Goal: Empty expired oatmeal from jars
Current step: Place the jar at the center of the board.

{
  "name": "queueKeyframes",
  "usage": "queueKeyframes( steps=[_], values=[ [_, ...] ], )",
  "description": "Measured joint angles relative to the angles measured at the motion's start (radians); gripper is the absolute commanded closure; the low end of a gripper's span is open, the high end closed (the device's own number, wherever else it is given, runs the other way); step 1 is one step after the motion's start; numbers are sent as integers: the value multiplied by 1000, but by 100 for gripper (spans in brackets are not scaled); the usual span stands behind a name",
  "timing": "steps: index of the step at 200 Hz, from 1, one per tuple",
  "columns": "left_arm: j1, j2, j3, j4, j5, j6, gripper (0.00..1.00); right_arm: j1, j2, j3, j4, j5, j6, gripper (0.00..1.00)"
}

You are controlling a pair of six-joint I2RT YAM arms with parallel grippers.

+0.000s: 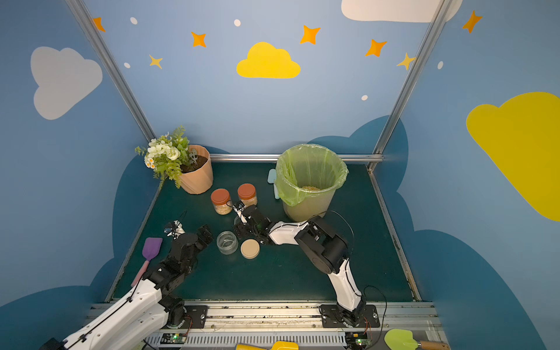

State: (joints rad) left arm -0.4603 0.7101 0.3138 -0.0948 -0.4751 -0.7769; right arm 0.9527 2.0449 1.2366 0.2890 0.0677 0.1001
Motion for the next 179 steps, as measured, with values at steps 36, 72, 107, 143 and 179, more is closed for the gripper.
queueKeyframes(
  steps=[36,72,107,143,179],
  values=[
    [0,0,0,-1,-4,7,0,0,-76,36,-40,-24,-11,14],
    [0,-10,1,-13,-12,15,0,-2,-76,131,-147,-48,-10,14],
    [0,-20,2,-24,-21,20,0,-7,-76,153,-175,-49,-10,4],
    [0,-19,3,-31,-29,19,0,-8,-58,209,-213,-36,-35,2],
    [2,-20,19,-54,-42,17,0,-15,1,329,-238,-53,-67,2]
  ],
)
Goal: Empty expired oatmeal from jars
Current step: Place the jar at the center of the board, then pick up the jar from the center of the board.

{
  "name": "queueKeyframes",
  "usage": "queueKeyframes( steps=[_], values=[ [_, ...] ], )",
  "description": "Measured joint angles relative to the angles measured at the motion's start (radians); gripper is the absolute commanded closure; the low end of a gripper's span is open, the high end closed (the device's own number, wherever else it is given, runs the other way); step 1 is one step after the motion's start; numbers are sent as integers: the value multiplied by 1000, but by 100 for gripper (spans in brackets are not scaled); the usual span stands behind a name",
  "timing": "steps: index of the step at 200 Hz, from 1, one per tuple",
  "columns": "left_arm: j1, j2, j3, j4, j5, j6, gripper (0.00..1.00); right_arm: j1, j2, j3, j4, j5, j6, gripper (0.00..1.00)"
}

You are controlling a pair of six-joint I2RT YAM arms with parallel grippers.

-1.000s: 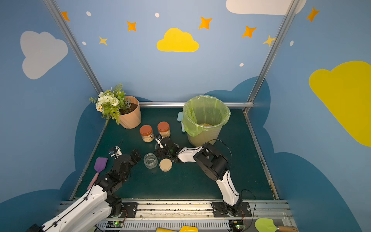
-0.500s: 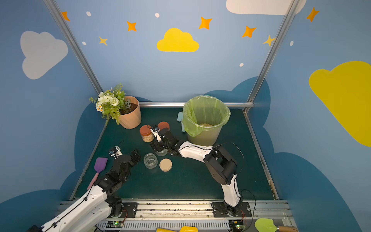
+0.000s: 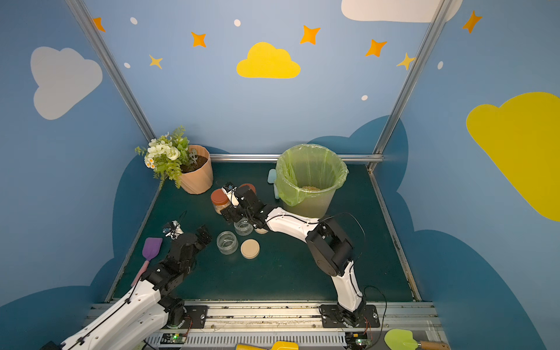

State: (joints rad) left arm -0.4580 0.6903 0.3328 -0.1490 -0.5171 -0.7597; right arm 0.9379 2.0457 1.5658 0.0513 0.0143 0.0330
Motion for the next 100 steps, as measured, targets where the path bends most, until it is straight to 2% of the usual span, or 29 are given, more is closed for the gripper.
queueKeyframes(
  steps=[28,100],
  values=[
    [6,-18,11,-19,-6,-3,0,-12,98,167,-63,-35,-13,2],
    [13,-44,29,-56,-21,-22,0,-27,317,476,-215,-39,-15,2]
  ],
)
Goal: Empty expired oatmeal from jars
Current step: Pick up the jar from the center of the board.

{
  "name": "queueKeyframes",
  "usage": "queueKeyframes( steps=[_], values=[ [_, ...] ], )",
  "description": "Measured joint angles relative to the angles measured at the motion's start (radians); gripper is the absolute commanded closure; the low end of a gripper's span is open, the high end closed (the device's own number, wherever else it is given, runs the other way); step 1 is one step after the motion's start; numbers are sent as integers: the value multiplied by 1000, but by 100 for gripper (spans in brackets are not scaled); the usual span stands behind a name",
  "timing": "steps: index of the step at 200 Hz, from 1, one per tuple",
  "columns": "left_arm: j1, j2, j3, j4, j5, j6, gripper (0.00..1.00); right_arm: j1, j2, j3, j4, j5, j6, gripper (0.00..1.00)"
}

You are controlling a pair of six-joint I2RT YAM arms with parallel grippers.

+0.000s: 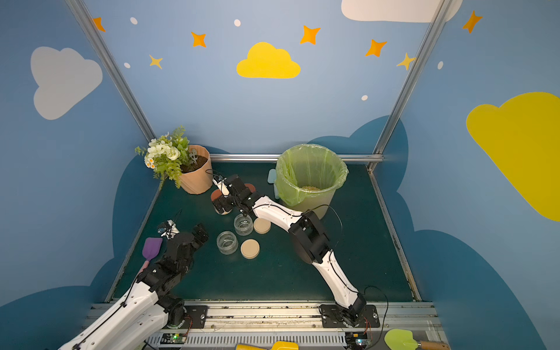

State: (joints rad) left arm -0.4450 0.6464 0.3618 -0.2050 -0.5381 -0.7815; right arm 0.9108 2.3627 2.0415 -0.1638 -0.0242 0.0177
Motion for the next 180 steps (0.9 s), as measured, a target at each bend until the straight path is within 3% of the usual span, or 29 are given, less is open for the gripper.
queueKeyframes(
  steps=[180],
  values=[
    [16,14,18,-5,-32,3,0,-10,248,403,-194,-16,-90,2]
  ],
)
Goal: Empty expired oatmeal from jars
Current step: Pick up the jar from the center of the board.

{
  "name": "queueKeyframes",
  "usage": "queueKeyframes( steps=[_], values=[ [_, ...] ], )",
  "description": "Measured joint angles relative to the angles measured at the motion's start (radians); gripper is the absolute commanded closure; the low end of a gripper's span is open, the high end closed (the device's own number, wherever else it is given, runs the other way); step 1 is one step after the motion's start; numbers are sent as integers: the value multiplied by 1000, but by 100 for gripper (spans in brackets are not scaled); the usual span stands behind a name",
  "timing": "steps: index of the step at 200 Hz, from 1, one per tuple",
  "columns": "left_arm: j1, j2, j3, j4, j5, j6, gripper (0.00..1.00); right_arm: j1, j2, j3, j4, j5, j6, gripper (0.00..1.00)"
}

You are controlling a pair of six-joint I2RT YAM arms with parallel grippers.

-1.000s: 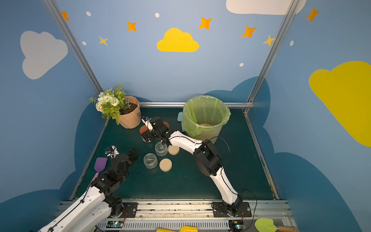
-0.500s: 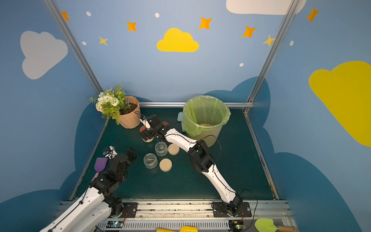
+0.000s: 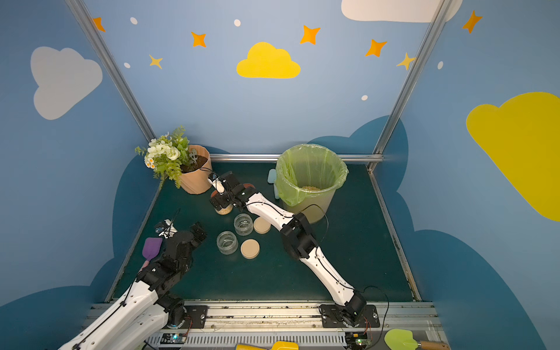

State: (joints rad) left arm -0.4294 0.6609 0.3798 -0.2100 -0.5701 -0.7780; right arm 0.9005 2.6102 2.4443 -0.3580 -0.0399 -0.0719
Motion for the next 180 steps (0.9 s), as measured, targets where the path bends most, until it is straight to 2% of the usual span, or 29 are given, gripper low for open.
queueKeyframes(
  steps=[77,180],
  values=[
    [7,-3,0,2,0,0,0,16,0,3,-39,-7,-23,2],
    [13,-3,0,29,3,-5,0,51,-30,-94,-67,-14,-50,3]
  ],
)
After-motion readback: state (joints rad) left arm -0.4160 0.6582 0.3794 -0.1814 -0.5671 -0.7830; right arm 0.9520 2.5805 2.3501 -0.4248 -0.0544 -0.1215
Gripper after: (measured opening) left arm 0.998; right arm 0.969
